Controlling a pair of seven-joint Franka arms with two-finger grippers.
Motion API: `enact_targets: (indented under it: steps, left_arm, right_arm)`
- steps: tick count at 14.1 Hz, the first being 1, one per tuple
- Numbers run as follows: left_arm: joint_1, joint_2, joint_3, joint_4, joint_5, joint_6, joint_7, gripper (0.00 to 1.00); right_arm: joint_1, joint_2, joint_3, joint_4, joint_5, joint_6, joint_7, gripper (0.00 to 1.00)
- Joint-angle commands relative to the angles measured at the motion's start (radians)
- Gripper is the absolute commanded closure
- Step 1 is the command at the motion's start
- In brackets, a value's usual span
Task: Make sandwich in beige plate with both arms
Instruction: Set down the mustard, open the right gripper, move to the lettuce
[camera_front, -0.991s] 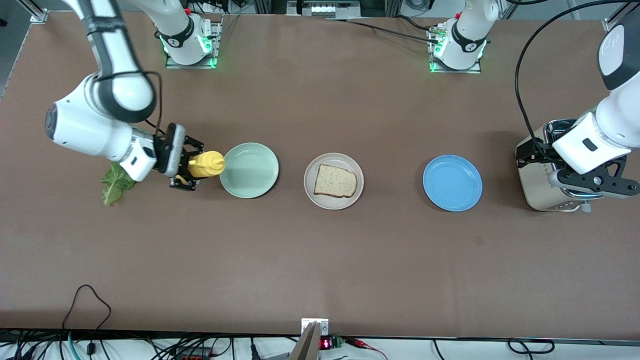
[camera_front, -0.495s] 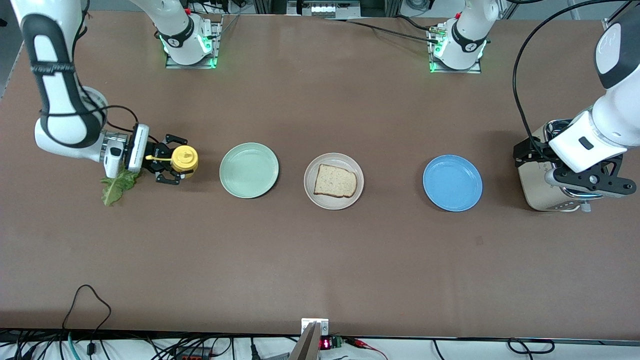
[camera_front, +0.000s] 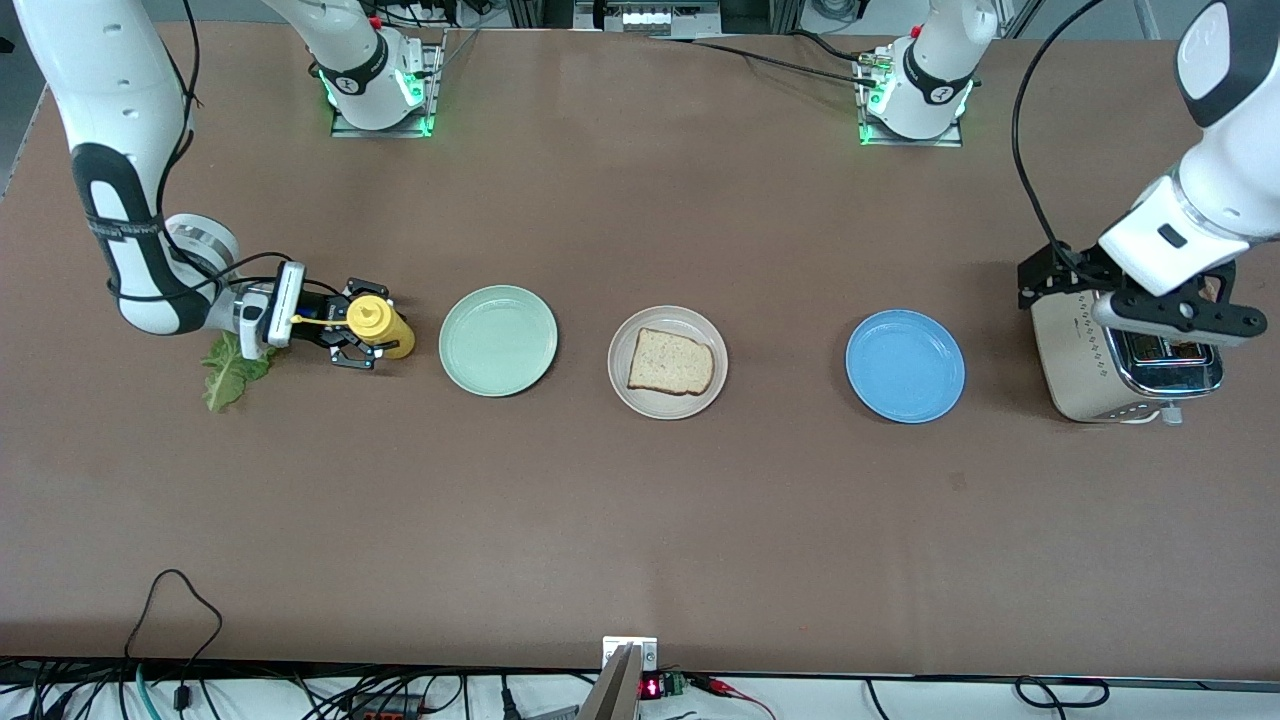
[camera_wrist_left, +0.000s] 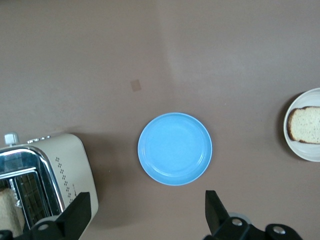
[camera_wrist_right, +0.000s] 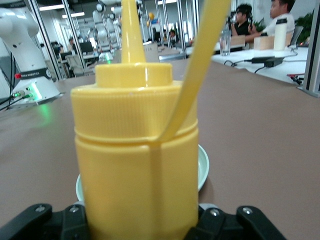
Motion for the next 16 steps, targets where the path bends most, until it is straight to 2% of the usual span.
enact_targets:
  steps: [1, 3, 6, 7, 12, 16]
  left_arm:
    - [-0.017, -0.007, 0.019, -0.014, -0.005, 0.004, 0.003, 0.0]
    - [-0.017, -0.007, 0.013, -0.012, -0.005, -0.008, 0.003, 0.0]
    - [-0.017, -0.006, 0.011, -0.009, -0.005, -0.01, 0.001, 0.0]
    - [-0.017, -0.005, 0.011, -0.009, -0.005, -0.01, 0.001, 0.0]
    - [-0.017, -0.007, 0.011, -0.009, -0.005, -0.022, 0.001, 0.0]
    - [-0.017, -0.007, 0.01, -0.007, -0.003, -0.024, 0.001, 0.0]
  right_arm:
    - [-0.044, 0.05, 0.016, 0.045, 0.024, -0.072, -0.042, 0.69]
    - [-0.057, 0.061, 0.016, 0.046, 0.024, -0.094, -0.049, 0.6]
    - [-0.074, 0.085, 0.015, 0.052, 0.024, -0.132, -0.055, 0.18]
    - [-0.083, 0.096, 0.015, 0.063, 0.019, -0.146, -0.058, 0.0]
    - [-0.158, 0.104, 0.013, 0.094, -0.057, -0.168, -0.046, 0.0]
    - [-0.238, 0.098, 0.012, 0.126, -0.189, -0.175, 0.032, 0.0]
